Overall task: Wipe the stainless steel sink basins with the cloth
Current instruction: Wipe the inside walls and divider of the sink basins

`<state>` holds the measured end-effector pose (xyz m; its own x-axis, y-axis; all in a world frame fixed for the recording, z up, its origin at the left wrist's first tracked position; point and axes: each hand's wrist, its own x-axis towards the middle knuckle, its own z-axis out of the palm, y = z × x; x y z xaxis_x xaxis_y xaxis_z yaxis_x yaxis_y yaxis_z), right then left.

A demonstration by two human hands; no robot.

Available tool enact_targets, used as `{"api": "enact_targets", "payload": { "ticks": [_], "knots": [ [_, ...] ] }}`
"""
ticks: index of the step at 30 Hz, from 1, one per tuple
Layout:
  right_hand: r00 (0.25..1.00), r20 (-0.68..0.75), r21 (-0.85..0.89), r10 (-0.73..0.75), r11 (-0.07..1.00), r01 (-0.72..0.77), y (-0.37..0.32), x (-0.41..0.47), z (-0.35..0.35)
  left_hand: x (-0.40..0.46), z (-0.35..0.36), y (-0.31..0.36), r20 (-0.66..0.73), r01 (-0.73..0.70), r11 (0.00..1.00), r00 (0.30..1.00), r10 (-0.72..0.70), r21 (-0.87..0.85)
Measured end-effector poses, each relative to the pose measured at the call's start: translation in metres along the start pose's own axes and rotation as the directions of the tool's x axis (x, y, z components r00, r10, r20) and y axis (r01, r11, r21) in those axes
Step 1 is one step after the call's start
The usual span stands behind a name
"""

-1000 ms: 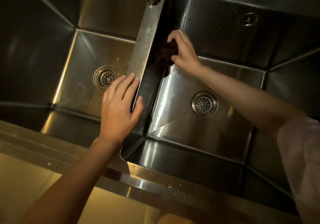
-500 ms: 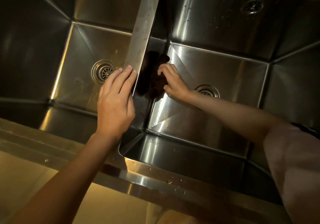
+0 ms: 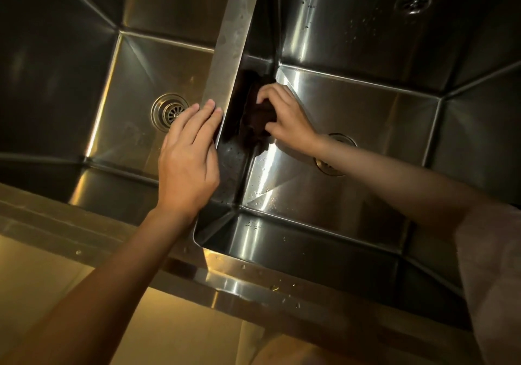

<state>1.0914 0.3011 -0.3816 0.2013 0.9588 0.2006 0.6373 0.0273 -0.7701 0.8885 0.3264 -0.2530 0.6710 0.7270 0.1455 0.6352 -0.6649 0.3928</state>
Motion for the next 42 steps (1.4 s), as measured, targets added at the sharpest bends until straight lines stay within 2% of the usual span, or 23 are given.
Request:
{"api": "enact_targets", "payload": {
  "ticks": [3,7,11,14,18,21,25,31,34,37,40,42],
  "knots": [
    [0.989,-0.091,0.040,-0.120,0.991,0.124,-0.031,-0.011,-0.010,0.000,-0.001,0.000,0.002,-0.010,1.000,1.000,0.010,-0.004],
    [0.977,-0.088,0.046,-0.195,0.979,0.199,-0.039,-0.038,0.007,0.000,-0.002,-0.001,0.016,-0.002,1.000,1.000,0.002,-0.005],
    [0.986,0.084,-0.052,-0.144,0.988,0.148,-0.012,-0.061,0.041,-0.001,-0.001,0.000,0.022,0.003,1.000,1.000,-0.003,-0.010],
    [0.975,0.220,-0.152,-0.041,0.986,0.075,0.008,-0.068,0.060,-0.001,-0.001,-0.001,0.015,0.003,1.000,1.000,-0.003,-0.016],
    [0.953,0.297,-0.240,0.052,0.971,0.021,0.021,-0.075,0.075,-0.002,0.000,-0.004,0.013,-0.006,1.000,1.000,0.006,-0.017],
    [0.961,0.269,-0.220,0.064,0.975,-0.003,0.020,-0.076,0.075,-0.001,0.001,-0.006,0.013,-0.010,1.000,1.000,0.011,-0.018],
    [0.979,0.205,-0.108,0.019,0.994,0.003,-0.001,-0.074,0.057,-0.001,0.001,-0.004,0.026,0.008,1.000,1.000,-0.008,-0.008],
    [0.989,-0.043,0.106,-0.144,0.983,0.148,-0.063,-0.074,0.016,-0.001,-0.001,-0.003,0.021,0.010,1.000,1.000,-0.010,-0.003],
    [0.974,-0.117,0.167,-0.196,0.962,0.214,-0.081,-0.082,0.012,0.000,-0.001,-0.002,0.011,-0.002,1.000,1.000,0.002,0.001],
    [0.964,-0.107,0.179,-0.244,0.949,0.260,-0.082,-0.097,0.024,0.000,-0.001,-0.003,0.004,-0.009,1.000,1.000,0.008,0.011],
    [0.943,-0.001,0.132,-0.332,0.935,0.329,-0.069,-0.114,0.043,-0.001,0.000,-0.002,0.005,-0.006,1.000,1.000,0.006,0.005],
    [0.940,0.048,0.113,-0.337,0.937,0.330,-0.056,-0.121,0.055,-0.001,0.000,-0.002,0.006,-0.010,1.000,1.000,0.010,0.006]
  ]
}}
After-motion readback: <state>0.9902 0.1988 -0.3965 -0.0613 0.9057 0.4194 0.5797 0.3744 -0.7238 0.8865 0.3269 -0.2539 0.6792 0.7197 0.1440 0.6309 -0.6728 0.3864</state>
